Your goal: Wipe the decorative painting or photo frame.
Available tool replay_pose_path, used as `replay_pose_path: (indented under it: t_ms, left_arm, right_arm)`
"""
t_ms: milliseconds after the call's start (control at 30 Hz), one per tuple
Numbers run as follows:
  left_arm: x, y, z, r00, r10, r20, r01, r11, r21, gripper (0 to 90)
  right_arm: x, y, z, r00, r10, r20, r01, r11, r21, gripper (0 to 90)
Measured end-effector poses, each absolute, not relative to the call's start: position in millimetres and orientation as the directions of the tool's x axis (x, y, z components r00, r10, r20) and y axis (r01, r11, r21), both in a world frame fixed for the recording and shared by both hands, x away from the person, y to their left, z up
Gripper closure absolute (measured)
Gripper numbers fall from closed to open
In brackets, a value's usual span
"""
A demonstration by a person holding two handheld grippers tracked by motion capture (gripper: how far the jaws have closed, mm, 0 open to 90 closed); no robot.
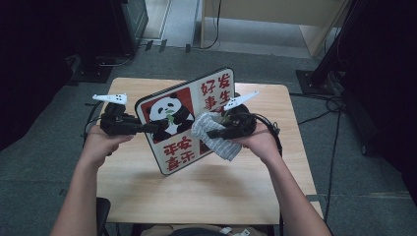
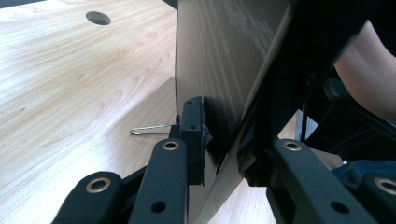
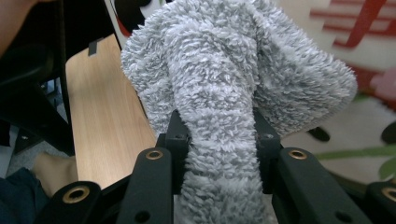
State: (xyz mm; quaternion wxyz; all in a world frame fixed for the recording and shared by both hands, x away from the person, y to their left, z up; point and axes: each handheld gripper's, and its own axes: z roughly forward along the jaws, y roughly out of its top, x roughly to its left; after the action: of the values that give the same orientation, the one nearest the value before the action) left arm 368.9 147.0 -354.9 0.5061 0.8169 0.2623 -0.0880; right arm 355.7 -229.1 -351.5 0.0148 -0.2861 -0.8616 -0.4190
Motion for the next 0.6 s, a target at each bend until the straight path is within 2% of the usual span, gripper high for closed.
replay_pose_path:
  t_ms: [600]
  left_arm:
    - [369.3,147.1,-355.2,0.847,0.337,-0.411,0.517,-0.349,0.781,74.8]
  right_arm:
    - [373.1,-205.5,-280.3,-0.870,0.456,0.189,0.432,0.517,0.739,68.4]
